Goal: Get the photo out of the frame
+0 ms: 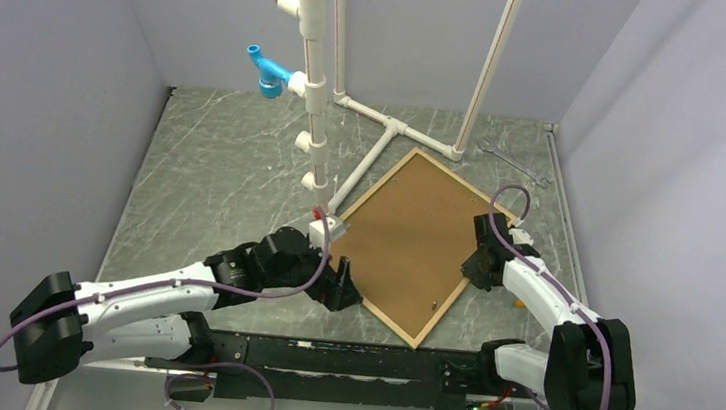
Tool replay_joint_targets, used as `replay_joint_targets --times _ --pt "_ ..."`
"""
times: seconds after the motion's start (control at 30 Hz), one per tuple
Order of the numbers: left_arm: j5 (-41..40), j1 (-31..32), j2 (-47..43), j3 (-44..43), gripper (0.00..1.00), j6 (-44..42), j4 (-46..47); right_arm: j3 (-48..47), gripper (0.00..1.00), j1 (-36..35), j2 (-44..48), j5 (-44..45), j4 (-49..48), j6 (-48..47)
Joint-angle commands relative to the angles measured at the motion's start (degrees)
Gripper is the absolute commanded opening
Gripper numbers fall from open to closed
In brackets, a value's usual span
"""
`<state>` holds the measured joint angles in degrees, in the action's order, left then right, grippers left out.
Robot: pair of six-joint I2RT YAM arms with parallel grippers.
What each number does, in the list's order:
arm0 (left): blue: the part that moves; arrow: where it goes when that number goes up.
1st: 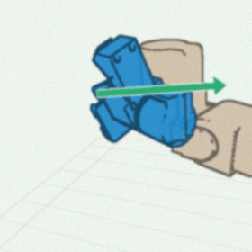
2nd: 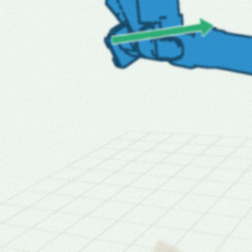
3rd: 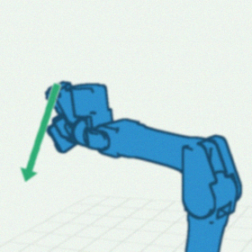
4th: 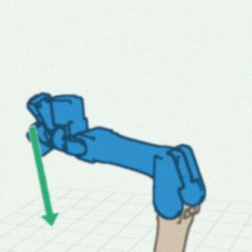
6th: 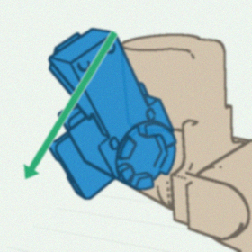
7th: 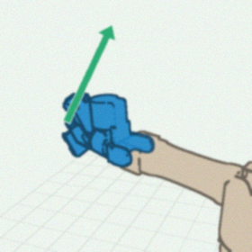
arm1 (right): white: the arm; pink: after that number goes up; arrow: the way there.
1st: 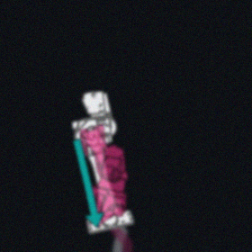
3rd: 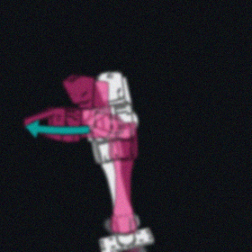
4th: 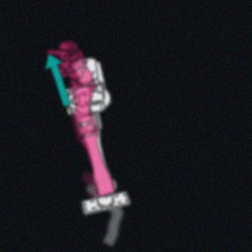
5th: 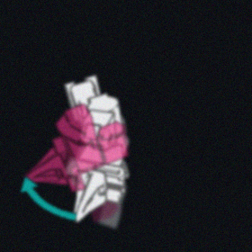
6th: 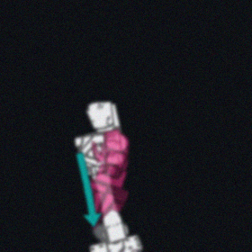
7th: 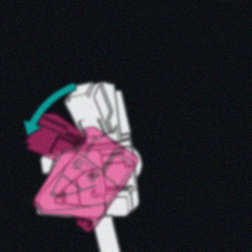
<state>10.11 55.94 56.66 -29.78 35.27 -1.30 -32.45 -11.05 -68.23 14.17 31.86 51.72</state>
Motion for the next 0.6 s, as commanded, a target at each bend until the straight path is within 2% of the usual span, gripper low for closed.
replay_joint_targets --times 0.0,0.1,0.37,0.57 --pt "-3.89 5.91 3.39 -7.17 0.97 -7.01 1.47 1.08 0.09 -0.27 0.51 0.79 -0.38 2.69" --pt "-8.01 10.77 7.29 -10.35 0.99 -10.59 1.63 0.8 0.0 -0.28 1.17 0.14 -0.01 2.17" --pt "-21.34 24.36 19.53 -17.95 0.99 -25.33 1.87 -5.36 0.0 -0.32 -0.39 -5.28 5.94 0.59" --pt "-25.3 30.48 25.42 -20.88 0.99 -34.34 1.64 -8.72 0.0 -0.29 0.19 -8.81 8.79 -0.9"
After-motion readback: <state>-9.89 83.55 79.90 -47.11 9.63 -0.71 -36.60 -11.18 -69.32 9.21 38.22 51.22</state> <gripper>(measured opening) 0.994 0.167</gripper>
